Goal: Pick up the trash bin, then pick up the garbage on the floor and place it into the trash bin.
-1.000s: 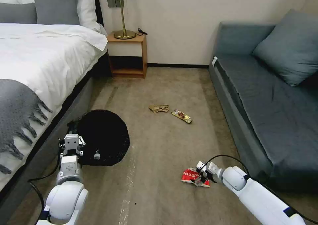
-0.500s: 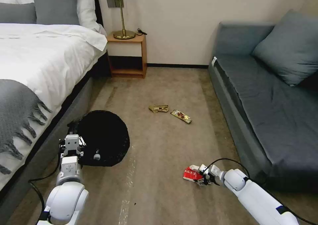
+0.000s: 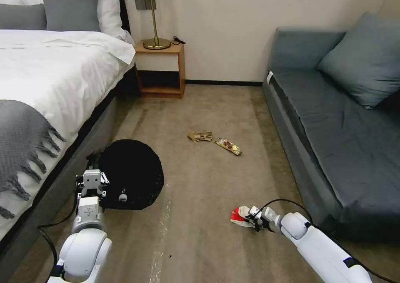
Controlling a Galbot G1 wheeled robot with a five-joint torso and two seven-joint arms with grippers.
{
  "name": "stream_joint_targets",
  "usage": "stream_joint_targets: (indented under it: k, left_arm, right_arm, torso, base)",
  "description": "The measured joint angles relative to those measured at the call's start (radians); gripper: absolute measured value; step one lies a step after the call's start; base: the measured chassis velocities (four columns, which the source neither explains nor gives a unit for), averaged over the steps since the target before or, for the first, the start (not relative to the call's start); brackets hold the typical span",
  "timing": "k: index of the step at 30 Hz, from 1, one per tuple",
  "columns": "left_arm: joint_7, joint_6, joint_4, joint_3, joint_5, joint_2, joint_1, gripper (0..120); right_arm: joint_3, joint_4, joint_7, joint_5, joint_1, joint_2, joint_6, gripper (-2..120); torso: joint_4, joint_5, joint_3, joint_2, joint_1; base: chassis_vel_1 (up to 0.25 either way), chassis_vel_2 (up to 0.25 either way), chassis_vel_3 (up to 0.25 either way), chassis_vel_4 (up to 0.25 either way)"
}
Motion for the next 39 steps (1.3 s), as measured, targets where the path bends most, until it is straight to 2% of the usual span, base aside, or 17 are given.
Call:
stream_joint_targets:
  k: [8,16,18,25,28,29,32,39]
  left_arm:
    - [0.002,-0.005,-0.004,0.001,0.011,-0.003,0.010,5]
    - [0.005,-0.017,-0.010,0.002,0.022,-0.006,0.020,5]
    - [0.014,-0.035,-0.010,0.001,0.030,-0.008,0.021,5]
    - [0.017,-0.044,-0.006,0.006,0.038,-0.012,0.021,5]
    - [0.018,-0.047,0.000,0.012,0.041,-0.015,0.020,5]
    - [0.018,-0.047,0.000,0.012,0.041,-0.015,0.020,5]
    - [0.018,-0.048,0.008,0.018,0.044,-0.021,0.017,5]
    - [0.018,-0.048,0.008,0.031,0.044,-0.029,0.009,5]
  right_arm:
    - [0.041,0.016,0.000,0.012,-0.008,0.004,0.014,0]
    - [0.117,0.139,0.006,0.103,-0.021,0.009,0.020,0]
    - [0.151,0.190,0.028,0.141,-0.021,0.028,0.034,0]
    - [0.194,0.284,0.114,0.220,-0.020,0.098,0.060,0]
    - [0.194,0.365,0.149,0.319,-0.024,0.125,0.060,0]
    - [0.194,0.365,0.149,0.319,-0.024,0.125,0.060,0]
    - [0.143,0.476,0.211,0.529,-0.037,0.146,0.052,0]
    - [0.057,0.607,0.270,0.695,-0.060,0.216,0.060,0]
  torso:
    - [-0.0004,-0.0001,0.000,0.000,0.000]
    - [-0.0004,-0.0003,0.000,0.000,0.000]
    - [-0.0004,-0.0005,0.000,0.000,0.000]
    - [-0.0003,-0.0003,0.000,0.000,0.000]
    - [-0.0002,-0.0006,0.000,0.000,0.000]
    - [-0.0002,-0.0006,0.000,0.000,0.000]
    - [-0.0005,-0.0007,0.000,0.000,0.000]
    - [-0.0003,-0.0008,0.000,0.000,0.000]
  base:
    - [0.000,0.000,0.000,0.000]
    - [0.000,0.000,0.000,0.000]
    - [0.000,0.000,0.000,0.000]
    - [0.000,0.000,0.000,0.000]
    - [0.000,0.000,0.000,0.000]
    - [0.000,0.000,0.000,0.000]
    - [0.000,0.000,0.000,0.000]
    - [0.000,0.000,0.000,0.000]
